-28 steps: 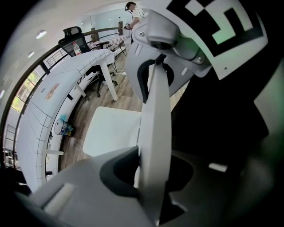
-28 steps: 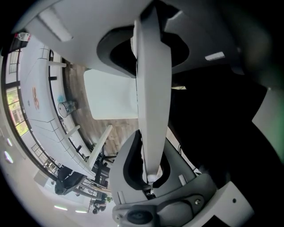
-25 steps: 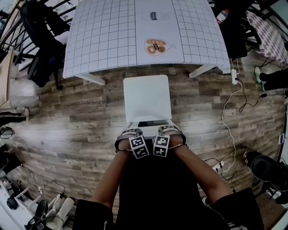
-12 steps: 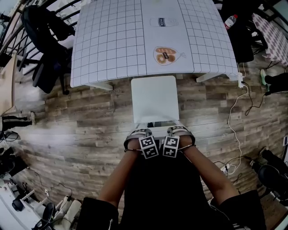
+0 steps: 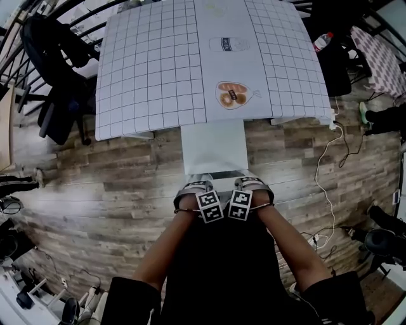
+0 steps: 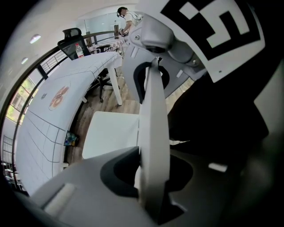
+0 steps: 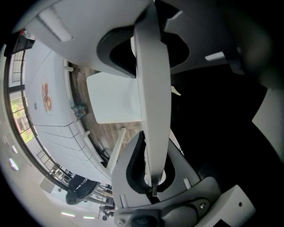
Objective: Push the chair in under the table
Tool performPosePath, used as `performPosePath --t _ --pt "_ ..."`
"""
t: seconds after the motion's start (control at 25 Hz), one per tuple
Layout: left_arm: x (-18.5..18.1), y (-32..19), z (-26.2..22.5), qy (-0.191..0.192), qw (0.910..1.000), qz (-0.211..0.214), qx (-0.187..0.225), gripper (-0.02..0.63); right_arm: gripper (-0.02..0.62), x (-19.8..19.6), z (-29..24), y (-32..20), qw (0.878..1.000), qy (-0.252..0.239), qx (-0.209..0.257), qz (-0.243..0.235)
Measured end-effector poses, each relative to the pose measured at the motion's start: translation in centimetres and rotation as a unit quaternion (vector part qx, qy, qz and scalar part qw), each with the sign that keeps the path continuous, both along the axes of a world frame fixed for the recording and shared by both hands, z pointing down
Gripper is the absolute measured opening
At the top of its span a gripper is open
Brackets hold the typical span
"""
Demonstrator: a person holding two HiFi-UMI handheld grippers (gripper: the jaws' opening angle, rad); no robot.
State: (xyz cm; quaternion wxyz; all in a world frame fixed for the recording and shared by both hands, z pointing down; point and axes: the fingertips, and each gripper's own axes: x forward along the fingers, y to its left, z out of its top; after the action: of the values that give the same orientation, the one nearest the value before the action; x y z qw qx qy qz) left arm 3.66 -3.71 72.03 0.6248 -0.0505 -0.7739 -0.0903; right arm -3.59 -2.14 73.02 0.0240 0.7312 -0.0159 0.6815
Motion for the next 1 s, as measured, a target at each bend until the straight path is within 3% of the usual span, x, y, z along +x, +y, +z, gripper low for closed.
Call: performPosePath --t 0.48,1.0 --pt "1.0 6.5 0.1 0.000 1.0000 -0.004 -0.001 0.091 0.084 0.9 0.2 6.5 1.000 -0.006 0.005 -0.005" --pt "1.3 9.9 0.7 -0.003 0.9998 -0.011 0.016 0.097 0.083 1.4 0.7 9.8 1.000 0.007 0.018 -0.023"
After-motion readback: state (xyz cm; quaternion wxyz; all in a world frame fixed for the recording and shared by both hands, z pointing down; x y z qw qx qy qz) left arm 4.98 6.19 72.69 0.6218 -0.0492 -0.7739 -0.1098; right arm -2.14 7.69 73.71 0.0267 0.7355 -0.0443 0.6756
